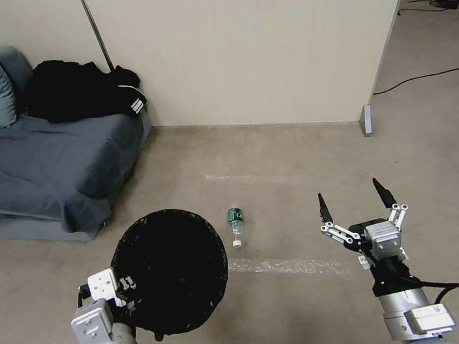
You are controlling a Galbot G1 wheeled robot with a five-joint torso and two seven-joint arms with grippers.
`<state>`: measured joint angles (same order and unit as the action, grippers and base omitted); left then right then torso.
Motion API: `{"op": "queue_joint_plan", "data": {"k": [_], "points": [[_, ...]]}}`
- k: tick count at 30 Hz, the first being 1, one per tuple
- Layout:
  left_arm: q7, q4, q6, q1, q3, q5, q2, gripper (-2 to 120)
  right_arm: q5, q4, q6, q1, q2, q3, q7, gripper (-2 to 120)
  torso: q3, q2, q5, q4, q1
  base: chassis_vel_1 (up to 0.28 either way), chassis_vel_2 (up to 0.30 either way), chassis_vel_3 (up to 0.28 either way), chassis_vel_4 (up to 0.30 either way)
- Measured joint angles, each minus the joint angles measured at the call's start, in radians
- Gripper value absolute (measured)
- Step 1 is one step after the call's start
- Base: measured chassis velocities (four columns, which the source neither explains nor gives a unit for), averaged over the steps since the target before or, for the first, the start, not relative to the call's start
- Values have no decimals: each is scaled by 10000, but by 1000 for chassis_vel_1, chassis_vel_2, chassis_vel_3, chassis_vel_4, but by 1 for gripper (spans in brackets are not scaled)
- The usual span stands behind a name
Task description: Pick up the trash bin, then pick up the garbage from the floor and place it into the trash bin.
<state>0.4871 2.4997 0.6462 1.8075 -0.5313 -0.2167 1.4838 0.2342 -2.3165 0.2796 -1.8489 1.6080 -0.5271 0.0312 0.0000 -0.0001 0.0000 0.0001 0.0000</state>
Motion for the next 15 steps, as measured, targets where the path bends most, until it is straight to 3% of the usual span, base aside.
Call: {"op": "queue_joint_plan", "data": {"k": [5,15], "points": [[-325,0,-194,34,-63,91,-4,1,1,2,8,-5,0,13,0,100,0,0,0,-1,0,0,0,0,0],[-351,55,-160,41,10,117,20,1,20,8,9,-13,0,29,5,100,0,0,3,-1,0,0,0,0,0]]}}
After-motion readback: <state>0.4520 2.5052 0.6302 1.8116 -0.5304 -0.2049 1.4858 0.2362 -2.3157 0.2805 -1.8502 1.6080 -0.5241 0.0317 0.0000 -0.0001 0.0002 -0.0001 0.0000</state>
